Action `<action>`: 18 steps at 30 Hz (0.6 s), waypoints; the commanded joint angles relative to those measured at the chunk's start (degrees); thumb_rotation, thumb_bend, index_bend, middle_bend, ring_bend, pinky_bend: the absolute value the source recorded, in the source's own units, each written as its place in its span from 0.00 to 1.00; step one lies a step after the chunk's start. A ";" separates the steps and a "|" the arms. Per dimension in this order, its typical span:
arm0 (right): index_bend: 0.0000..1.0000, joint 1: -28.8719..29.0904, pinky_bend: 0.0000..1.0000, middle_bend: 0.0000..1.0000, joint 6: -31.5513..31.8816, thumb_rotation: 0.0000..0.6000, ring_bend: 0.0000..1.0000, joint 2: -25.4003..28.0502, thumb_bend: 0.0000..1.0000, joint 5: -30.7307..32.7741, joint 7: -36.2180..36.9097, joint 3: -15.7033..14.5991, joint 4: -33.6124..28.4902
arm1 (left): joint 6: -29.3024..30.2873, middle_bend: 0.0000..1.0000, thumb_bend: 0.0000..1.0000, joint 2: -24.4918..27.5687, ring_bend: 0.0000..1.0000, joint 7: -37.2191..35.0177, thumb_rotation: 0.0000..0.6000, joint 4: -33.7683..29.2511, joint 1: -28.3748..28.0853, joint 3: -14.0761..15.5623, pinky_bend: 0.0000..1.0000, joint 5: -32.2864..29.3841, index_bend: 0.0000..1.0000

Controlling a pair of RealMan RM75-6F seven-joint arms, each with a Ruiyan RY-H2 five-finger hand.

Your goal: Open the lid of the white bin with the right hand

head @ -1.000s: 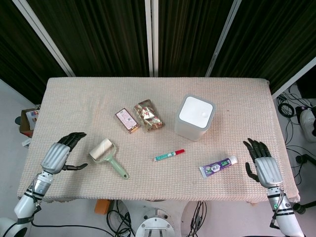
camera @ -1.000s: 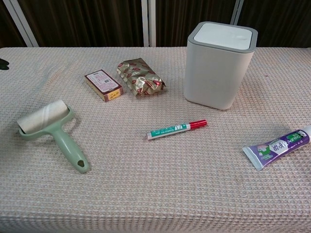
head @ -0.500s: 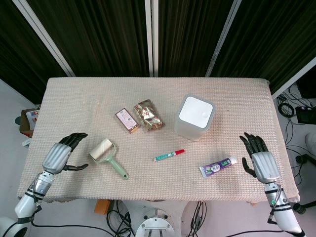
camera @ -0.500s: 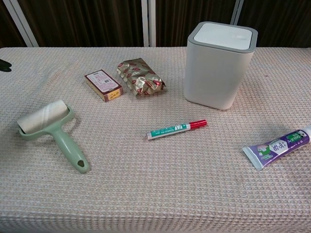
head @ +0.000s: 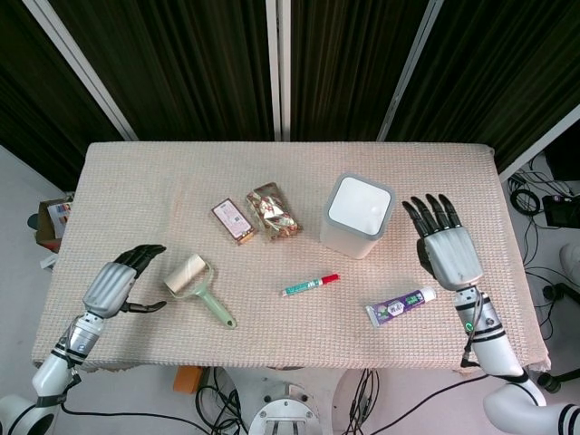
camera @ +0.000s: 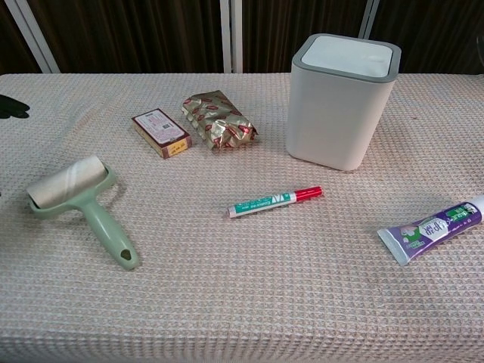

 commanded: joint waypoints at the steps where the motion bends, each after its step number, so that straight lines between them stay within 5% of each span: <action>1: 0.00 4.20 0.00 0.27 -5.66 1.00 0.00 0.75 0.75 6.44 -7.30 1.71 -3.80 | 0.13 0.12 0.13 0.15 0.11 -0.19 0.77 0.00 0.05 0.06 0.23 0.03 0.12; 6: 0.00 6.32 0.00 0.27 -8.70 1.00 0.00 0.16 0.68 11.40 -9.92 1.44 -4.91 | 0.32 0.12 0.13 0.49 0.11 -1.36 0.77 -0.14 0.10 0.20 0.23 0.13 0.12; 18: 0.00 8.90 0.00 0.27 -9.60 1.00 0.00 -1.40 0.70 14.60 -10.88 -0.57 -4.71 | 0.35 0.12 0.13 0.38 0.11 -1.37 0.77 0.33 0.21 0.33 0.22 0.03 0.12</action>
